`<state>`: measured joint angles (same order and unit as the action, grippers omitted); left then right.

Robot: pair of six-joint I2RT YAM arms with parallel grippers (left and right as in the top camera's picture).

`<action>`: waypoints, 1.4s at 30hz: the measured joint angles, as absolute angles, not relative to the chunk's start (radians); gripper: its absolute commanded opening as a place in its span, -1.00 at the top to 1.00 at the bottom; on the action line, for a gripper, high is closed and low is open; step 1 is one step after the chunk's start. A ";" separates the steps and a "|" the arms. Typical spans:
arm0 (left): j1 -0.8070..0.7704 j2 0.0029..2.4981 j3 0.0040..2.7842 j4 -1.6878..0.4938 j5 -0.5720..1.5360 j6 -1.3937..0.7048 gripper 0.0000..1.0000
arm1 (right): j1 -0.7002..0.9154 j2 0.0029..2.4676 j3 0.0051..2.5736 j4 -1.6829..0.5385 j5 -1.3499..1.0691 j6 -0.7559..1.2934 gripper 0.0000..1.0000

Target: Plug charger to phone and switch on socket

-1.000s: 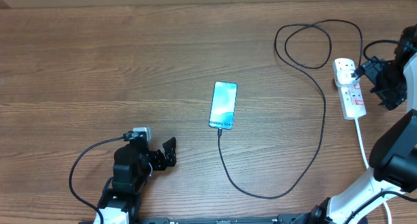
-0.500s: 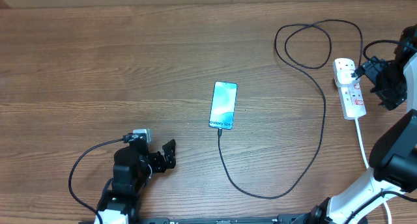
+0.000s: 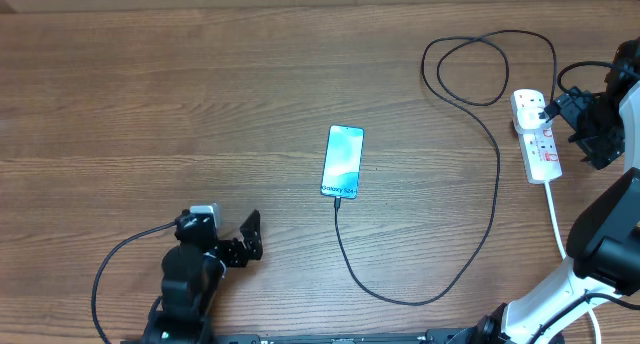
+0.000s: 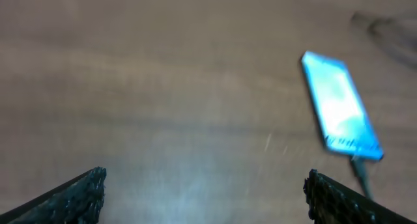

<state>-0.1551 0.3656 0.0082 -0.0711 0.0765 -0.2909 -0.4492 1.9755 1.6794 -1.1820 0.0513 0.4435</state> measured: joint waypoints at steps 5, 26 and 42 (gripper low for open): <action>-0.155 0.205 0.008 -0.072 0.071 -0.230 -0.99 | -0.449 1.975 1.679 -1.182 0.051 0.443 -1.00; -0.078 0.016 0.008 -0.075 0.039 -0.088 -0.99 | -0.449 1.975 1.679 -1.182 0.051 0.444 -1.00; -0.078 0.016 0.008 -0.075 0.039 -0.070 -0.99 | -0.449 1.975 1.679 -1.181 0.051 0.443 -1.00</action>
<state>-0.0776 0.0158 0.0082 -0.0750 0.0395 -0.0704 -0.4492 1.9755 1.6794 -1.1812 0.0513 0.4435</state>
